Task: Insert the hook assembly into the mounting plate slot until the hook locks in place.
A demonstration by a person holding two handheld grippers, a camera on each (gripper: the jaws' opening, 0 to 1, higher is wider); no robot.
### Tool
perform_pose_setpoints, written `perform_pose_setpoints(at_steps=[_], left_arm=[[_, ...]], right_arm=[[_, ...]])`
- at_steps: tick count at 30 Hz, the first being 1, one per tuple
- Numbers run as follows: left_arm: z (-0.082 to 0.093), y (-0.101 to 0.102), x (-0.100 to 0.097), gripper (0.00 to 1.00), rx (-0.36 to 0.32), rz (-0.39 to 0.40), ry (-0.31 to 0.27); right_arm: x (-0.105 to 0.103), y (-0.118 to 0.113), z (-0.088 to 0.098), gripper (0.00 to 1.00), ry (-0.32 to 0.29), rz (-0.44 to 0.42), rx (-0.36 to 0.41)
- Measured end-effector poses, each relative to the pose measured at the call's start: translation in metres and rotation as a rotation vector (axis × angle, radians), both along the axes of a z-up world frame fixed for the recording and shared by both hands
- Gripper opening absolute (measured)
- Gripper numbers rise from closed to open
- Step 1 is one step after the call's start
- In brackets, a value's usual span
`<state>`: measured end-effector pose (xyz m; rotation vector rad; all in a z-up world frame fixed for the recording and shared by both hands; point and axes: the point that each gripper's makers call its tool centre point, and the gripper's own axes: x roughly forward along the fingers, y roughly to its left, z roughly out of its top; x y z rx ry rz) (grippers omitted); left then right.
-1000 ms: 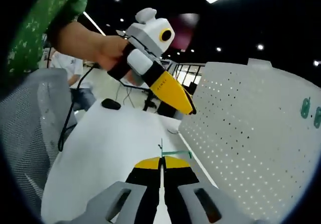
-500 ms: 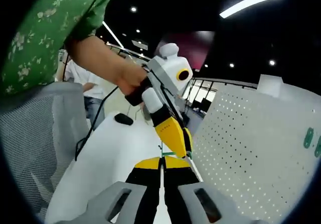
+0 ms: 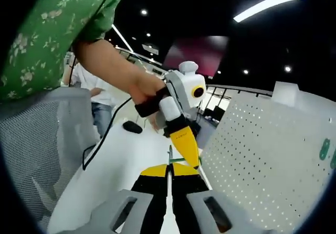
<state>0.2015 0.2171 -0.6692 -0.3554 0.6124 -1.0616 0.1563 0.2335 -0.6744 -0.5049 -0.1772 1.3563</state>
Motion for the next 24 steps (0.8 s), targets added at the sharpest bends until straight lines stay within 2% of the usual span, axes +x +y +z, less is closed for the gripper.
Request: perform_pose_setpoints(at_steps=[5,9,11,12,14,16,18,19,20,22,24], left_arm=[[0.002,-0.001,0.003,0.02,-0.02,0.02,0.008],[0.004,0.0,0.004,0.02,-0.032,0.035,-0.004],[0.005,0.001,0.006,0.02,-0.027,0.05,-0.023],[0.005,0.001,0.006,0.02,-0.031,0.053,-0.026],[0.007,0.001,0.007,0.02,-0.038,0.062,-0.029],[0.008,0.001,0.008,0.02,-0.04,0.075,-0.042],[0.009,0.003,0.01,0.02,-0.039,0.101,-0.062],[0.009,0.003,0.01,0.02,-0.039,0.103,-0.065],[0.009,0.004,0.01,0.02,-0.034,0.109,-0.073],[0.011,0.004,0.01,0.02,-0.031,0.117,-0.09],[0.012,0.006,0.013,0.02,-0.023,0.132,-0.111]], right_arm=[[0.004,0.0,0.001,0.0,0.01,-0.014,0.007],[0.009,-0.003,0.001,0.01,0.079,-0.041,0.028],[0.01,-0.004,0.001,0.02,0.141,-0.059,0.045],[0.012,-0.004,0.002,0.03,0.121,-0.065,0.04],[0.014,-0.005,0.003,0.05,0.142,-0.073,0.049],[0.019,-0.008,0.002,0.1,0.178,-0.109,0.048],[0.016,-0.007,0.007,0.1,0.245,-0.107,0.087],[0.022,-0.01,0.005,0.1,0.258,-0.148,0.077],[0.02,-0.009,0.006,0.1,0.27,-0.131,0.079],[0.026,-0.013,0.001,0.1,0.364,-0.181,0.081],[0.023,-0.012,0.006,0.09,0.418,-0.161,0.116]])
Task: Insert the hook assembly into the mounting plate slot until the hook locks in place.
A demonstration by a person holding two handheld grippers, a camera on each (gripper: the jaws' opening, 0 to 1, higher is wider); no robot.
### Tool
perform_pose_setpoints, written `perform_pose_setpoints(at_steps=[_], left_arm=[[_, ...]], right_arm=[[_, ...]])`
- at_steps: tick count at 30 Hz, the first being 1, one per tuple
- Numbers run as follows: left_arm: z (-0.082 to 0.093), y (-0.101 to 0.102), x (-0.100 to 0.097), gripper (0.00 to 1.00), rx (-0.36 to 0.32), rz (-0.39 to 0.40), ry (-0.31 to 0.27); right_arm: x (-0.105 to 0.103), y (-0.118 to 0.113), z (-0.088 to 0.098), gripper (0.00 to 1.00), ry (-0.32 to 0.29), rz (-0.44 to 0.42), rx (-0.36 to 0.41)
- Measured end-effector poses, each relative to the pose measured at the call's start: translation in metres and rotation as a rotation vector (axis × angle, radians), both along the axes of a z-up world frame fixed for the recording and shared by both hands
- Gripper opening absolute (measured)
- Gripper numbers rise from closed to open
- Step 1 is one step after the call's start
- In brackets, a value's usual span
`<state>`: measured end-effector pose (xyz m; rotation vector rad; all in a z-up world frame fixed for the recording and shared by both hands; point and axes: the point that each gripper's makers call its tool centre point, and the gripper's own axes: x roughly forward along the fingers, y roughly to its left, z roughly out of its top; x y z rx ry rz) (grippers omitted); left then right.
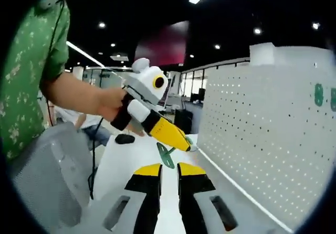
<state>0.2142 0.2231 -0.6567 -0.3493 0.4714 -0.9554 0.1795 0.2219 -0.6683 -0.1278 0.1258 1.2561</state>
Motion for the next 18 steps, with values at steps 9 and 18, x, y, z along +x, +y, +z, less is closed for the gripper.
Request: perform_pose_setpoints(at_steps=[9,18], left_arm=[[0.008,0.001,0.002,0.02,-0.016,0.031,-0.052],[0.018,-0.001,0.006,0.02,-0.014,0.074,-0.138]], right_arm=[[0.011,-0.008,0.006,0.09,0.363,-0.085,0.129],[0.017,-0.009,0.005,0.06,0.619,-0.163,0.186]])
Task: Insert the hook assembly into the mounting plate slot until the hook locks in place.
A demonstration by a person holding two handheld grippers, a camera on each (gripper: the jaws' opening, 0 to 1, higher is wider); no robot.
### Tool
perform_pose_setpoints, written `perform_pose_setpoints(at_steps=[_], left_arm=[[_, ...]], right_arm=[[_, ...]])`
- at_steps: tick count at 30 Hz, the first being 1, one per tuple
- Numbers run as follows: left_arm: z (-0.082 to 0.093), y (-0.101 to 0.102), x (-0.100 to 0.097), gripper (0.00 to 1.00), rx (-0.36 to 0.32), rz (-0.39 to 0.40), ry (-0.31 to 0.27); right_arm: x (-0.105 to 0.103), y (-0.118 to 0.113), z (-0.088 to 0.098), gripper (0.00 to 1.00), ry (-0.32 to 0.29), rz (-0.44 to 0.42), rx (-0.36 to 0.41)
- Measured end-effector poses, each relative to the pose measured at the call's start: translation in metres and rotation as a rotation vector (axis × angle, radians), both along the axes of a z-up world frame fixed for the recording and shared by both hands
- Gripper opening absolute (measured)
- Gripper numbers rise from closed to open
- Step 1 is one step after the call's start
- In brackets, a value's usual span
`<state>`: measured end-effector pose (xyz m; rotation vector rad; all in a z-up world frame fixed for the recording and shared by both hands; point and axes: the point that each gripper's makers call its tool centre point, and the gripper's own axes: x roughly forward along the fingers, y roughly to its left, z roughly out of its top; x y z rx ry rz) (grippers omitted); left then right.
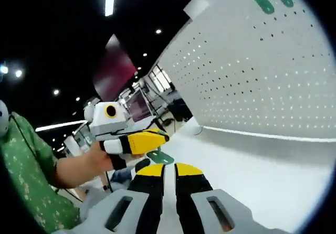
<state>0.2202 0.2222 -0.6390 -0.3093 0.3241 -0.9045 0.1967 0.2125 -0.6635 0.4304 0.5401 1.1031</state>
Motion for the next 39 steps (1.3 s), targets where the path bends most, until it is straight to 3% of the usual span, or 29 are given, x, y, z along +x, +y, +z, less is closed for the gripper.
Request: perform_pose_setpoints(at_steps=[1,2,3,7,9,11,14,21,32,37,39], left_arm=[[0.001,-0.001,0.0,0.02,0.007,0.002,-0.013],[0.001,-0.001,-0.001,0.02,0.009,0.004,-0.018],[0.002,-0.001,-0.001,0.02,0.01,0.005,-0.023],[0.011,0.001,-0.001,0.02,-0.004,0.027,-0.075],[0.014,0.003,-0.001,0.02,0.009,0.042,-0.107],[0.015,0.002,-0.002,0.02,0.003,0.043,-0.107],[0.017,0.0,-0.003,0.02,0.015,0.046,-0.135],[0.023,-0.003,-0.007,0.02,0.017,0.048,-0.175],[0.029,-0.005,-0.008,0.02,0.005,0.055,-0.225],[0.026,-0.008,-0.012,0.03,0.029,0.037,-0.232],[0.023,-0.009,-0.013,0.03,0.059,0.025,-0.24]], right_arm=[[0.001,-0.001,-0.001,0.06,0.081,-0.025,0.015],[0.001,0.0,0.001,0.06,0.075,-0.019,0.024],[0.002,0.0,0.005,0.06,0.112,-0.033,0.057],[0.005,-0.004,-0.002,0.07,0.251,-0.078,0.063],[0.007,-0.004,0.001,0.07,0.317,-0.096,0.115],[0.006,-0.003,0.004,0.07,0.345,-0.089,0.144],[0.006,-0.001,0.006,0.08,0.436,-0.098,0.197],[0.004,0.002,0.008,0.07,0.475,-0.111,0.219],[0.002,0.0,0.014,0.03,0.588,-0.118,0.3],[0.005,-0.004,0.012,0.01,0.581,-0.134,0.279],[0.007,-0.007,0.01,0.01,0.52,-0.133,0.232]])
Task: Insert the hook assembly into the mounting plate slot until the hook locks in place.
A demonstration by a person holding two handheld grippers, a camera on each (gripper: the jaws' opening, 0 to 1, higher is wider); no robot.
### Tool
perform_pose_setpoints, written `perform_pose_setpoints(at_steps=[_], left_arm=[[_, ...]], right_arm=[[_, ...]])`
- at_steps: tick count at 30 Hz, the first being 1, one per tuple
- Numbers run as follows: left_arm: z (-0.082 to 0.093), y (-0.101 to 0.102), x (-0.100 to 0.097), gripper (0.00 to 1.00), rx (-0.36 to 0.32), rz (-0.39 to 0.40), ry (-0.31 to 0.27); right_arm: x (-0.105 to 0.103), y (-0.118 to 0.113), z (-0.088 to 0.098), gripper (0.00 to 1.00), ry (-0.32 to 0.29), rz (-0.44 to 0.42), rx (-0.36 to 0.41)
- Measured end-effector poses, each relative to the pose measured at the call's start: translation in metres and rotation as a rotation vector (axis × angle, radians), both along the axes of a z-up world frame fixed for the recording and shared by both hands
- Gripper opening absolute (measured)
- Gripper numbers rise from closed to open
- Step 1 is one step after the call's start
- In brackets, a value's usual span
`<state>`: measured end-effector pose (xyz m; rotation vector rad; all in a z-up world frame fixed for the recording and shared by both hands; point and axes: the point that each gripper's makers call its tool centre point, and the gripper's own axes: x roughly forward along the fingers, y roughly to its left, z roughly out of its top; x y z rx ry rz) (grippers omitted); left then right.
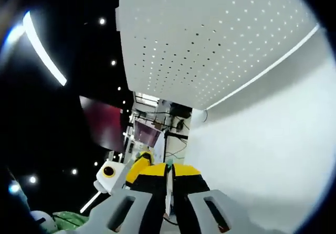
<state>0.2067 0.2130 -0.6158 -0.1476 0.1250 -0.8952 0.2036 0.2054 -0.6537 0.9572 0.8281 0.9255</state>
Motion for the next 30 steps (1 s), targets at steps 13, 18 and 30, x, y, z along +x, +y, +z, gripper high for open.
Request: perform_pose_setpoints(at_steps=[13,18,30], left_arm=[[-0.015,-0.004,-0.002,0.04,0.215,-0.024,0.004],[-0.017,-0.004,-0.001,0.03,0.297,-0.01,-0.004],[-0.021,-0.004,0.006,0.04,0.406,0.034,-0.005]], right_arm=[[0.016,-0.009,0.007,0.0,-0.269,-0.037,-0.17],[0.017,-0.01,0.012,0.0,-0.353,-0.044,-0.225],[0.017,-0.01,0.028,0.0,-0.578,-0.06,-0.369]])
